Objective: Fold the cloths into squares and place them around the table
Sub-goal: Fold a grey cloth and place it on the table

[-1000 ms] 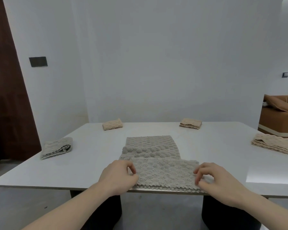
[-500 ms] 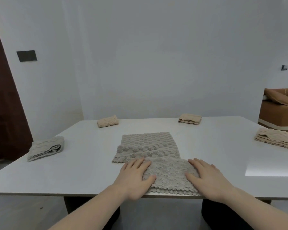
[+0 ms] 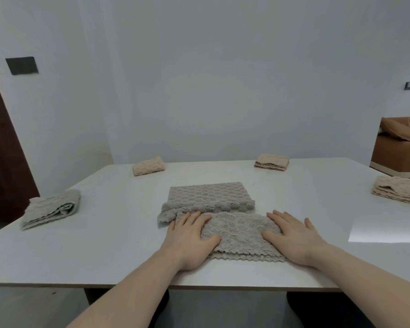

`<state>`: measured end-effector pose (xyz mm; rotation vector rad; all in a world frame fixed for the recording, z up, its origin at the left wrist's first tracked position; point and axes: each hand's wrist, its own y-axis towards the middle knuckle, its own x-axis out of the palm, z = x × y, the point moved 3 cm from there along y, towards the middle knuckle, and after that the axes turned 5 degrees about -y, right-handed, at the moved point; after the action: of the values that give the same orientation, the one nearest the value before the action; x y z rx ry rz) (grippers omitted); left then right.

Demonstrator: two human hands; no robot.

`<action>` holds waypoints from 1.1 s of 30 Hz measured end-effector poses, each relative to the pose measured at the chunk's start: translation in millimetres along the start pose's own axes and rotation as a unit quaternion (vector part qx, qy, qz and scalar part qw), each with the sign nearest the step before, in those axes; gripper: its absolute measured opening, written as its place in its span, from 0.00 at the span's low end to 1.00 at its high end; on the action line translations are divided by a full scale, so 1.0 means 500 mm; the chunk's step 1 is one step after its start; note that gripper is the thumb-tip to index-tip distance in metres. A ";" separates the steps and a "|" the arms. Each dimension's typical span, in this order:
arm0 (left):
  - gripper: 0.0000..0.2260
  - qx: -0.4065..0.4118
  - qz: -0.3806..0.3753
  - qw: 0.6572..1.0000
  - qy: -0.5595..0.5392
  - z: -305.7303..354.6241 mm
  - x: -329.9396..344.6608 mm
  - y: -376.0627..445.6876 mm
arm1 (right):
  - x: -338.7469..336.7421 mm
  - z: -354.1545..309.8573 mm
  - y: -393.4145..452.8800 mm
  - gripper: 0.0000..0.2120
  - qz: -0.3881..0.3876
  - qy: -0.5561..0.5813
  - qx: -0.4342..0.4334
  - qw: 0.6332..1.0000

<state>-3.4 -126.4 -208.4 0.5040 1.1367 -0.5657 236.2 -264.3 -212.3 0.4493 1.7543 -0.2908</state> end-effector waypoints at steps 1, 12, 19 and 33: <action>0.32 0.000 0.010 1.000 0.000 0.000 0.001 0.003 | 0.001 0.000 0.002 0.35 0.006 -0.001 0.000 1.000; 0.38 -0.017 -0.025 1.000 0.009 -0.001 0.002 0.007 | 0.000 0.004 -0.001 0.35 0.020 0.022 -0.006 1.000; 0.36 0.001 0.021 1.000 0.019 0.005 0.001 -0.011 | -0.012 0.004 -0.005 0.41 0.022 0.092 0.014 0.995; 0.35 0.044 -0.018 0.998 0.037 0.013 0.014 -0.007 | -0.003 0.006 -0.001 0.41 0.016 0.037 0.020 0.999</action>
<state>1.1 -134.3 -212.9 0.5845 1.1965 -0.6338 238.7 -266.0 -211.5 0.5217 1.8135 -0.2914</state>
